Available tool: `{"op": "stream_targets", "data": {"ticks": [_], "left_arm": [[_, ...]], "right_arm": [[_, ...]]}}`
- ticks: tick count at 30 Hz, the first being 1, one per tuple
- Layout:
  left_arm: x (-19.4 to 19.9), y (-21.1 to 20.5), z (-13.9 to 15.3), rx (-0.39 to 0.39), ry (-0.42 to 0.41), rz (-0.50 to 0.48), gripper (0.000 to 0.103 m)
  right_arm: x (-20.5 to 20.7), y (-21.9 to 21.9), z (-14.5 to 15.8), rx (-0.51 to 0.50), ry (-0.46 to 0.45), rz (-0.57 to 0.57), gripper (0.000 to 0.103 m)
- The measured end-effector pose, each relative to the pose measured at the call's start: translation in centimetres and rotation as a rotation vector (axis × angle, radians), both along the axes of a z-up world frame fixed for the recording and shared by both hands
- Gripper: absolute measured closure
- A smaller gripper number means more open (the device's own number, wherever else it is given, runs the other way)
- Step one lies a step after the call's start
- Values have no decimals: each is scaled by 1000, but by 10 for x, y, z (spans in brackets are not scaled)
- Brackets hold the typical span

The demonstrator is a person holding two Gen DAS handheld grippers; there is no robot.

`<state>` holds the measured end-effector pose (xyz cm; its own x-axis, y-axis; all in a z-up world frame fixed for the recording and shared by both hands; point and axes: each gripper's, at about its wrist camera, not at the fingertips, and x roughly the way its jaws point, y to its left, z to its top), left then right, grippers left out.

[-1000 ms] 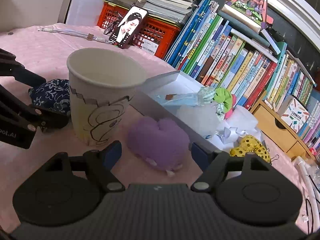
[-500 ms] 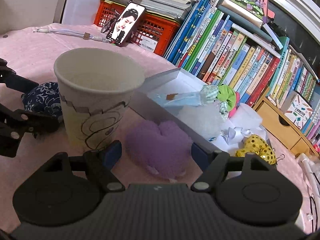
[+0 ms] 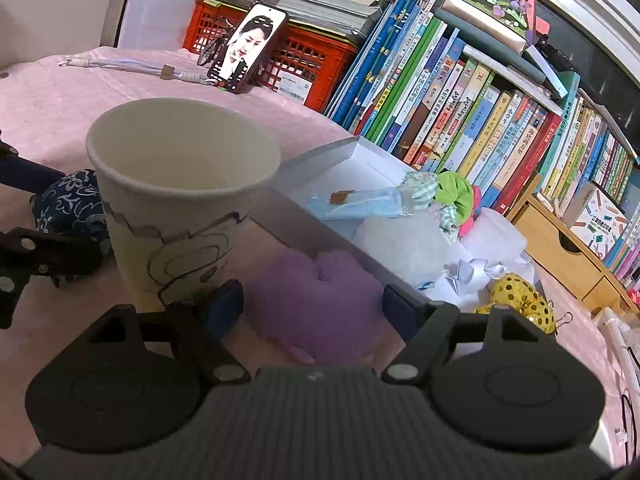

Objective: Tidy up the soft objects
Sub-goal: 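Grasp the navy floral pouch with the left gripper while the right gripper grasps the purple plush heart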

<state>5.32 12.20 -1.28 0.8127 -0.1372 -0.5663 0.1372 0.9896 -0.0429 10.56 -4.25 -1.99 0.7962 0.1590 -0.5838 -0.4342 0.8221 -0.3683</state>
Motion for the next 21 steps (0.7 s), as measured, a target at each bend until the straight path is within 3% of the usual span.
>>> {"op": "stream_targets", "data": {"ticks": [4, 8, 21], "left_arm": [[-3, 2, 2, -10, 1, 5, 43], [-7, 3, 4, -16, 3, 10, 43], [-27, 3, 8, -13, 5, 24, 44]], "right_arm": [[2, -2, 0, 20, 8, -10, 19], [2, -5, 2, 54, 27, -12, 30], [-30, -13, 9, 106, 40, 38, 33]]}}
